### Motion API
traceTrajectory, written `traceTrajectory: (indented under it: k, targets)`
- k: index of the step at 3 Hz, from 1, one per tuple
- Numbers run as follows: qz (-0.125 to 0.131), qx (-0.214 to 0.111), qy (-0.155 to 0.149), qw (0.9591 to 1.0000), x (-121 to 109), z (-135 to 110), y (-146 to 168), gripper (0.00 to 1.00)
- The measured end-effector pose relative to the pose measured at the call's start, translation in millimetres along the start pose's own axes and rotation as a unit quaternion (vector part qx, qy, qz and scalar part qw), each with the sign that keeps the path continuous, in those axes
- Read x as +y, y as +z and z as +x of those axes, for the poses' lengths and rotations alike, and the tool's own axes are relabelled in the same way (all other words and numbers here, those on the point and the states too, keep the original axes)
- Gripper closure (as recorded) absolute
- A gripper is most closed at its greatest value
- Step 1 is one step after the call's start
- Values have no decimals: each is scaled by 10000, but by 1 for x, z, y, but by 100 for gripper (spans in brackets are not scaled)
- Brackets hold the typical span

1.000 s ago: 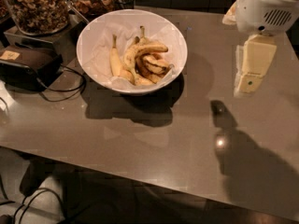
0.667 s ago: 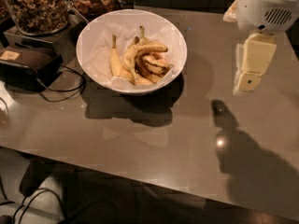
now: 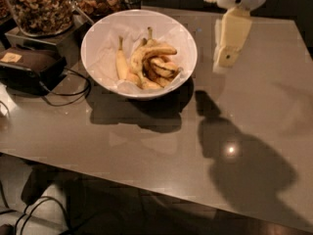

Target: Pick banana from white bowl

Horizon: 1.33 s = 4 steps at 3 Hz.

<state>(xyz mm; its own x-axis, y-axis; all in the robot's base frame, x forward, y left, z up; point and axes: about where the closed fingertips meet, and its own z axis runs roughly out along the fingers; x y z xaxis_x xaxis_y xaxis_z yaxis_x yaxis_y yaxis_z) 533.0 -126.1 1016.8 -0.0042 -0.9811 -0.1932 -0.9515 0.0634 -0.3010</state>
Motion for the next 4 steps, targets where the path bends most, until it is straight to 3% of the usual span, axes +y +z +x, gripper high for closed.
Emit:
traceTrajectory:
  k: [2, 3, 4]
  targets:
    - [-126, -15, -534, 9985, -38, -51, 25, 0]
    - [15, -104, -544, 9985, -45, -58, 25, 0]
    - [-26, -285, -714, 9970, -55, -80, 36, 0]
